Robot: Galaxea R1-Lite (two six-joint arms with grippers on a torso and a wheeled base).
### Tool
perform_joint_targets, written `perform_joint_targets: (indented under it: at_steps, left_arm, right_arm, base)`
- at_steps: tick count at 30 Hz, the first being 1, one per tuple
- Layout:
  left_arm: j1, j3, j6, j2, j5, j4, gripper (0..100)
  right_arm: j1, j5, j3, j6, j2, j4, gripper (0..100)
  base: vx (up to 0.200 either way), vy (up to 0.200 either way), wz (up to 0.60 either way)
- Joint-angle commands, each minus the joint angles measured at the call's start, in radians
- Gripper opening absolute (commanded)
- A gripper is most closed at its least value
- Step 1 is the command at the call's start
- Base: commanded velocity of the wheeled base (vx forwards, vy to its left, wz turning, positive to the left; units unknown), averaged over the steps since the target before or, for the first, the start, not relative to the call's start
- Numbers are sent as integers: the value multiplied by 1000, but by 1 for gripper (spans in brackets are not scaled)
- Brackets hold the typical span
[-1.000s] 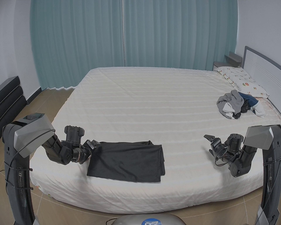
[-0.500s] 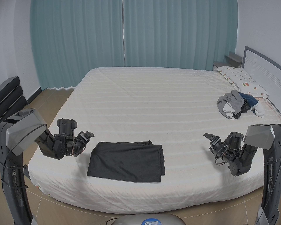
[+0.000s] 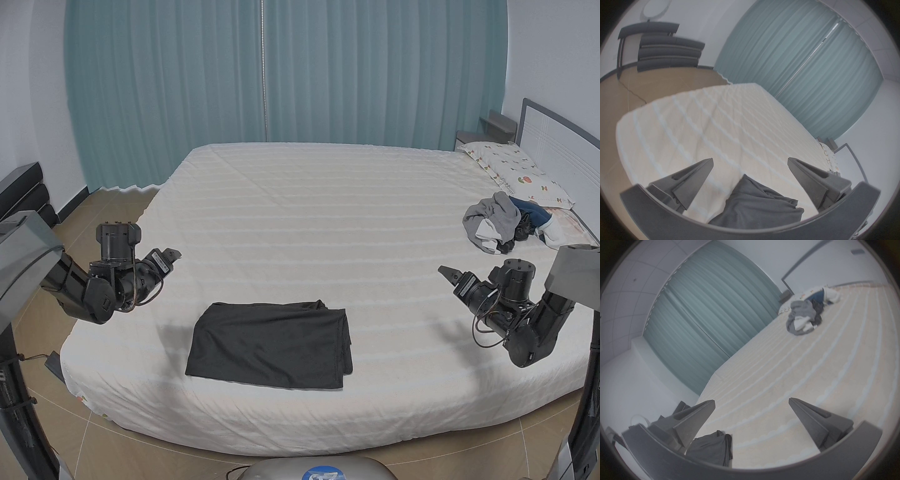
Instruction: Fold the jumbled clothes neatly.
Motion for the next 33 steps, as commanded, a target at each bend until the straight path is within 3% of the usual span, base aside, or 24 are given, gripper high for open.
perform_joint_targets:
  at_steps: [1, 8, 10, 18, 22, 25, 27, 33]
  left_arm:
    - [-4, 131, 102, -233, 67, -44, 100]
    - [-13, 303, 214, -467, 66, -98, 100]
    - [-13, 379, 268, -582, 63, -98, 100]
    - [-15, 513, 362, -822, 67, -89, 100]
    - [-13, 634, 492, -1011, 67, -86, 100]
    - [-13, 659, 520, -1051, 69, -84, 100]
    - [-12, 718, 579, -1160, 73, -84, 100]
    - [-10, 784, 659, -1352, 109, -1, 100]
  right_arm:
    - [27, -30, 196, -121, -304, 26, 100]
    - [30, -30, 359, -247, -568, 29, 100]
    - [30, -30, 440, -319, -678, 27, 100]
    - [28, -30, 602, -480, -956, 49, 100]
    - [18, -30, 645, -568, -1192, 191, 100]
    - [13, -30, 647, -586, -1264, 257, 100]
    - [-5, -30, 638, -625, -1476, 484, 100]
    - [-41, -28, 581, -683, -1818, 923, 100]
  base:
    - [0, 0, 0]
    - [0, 0, 0]
    - [0, 0, 0]
    - [0, 0, 0]
    - [0, 0, 0]
    - [0, 0, 0]
    - [0, 0, 0]
    - [0, 0, 0]
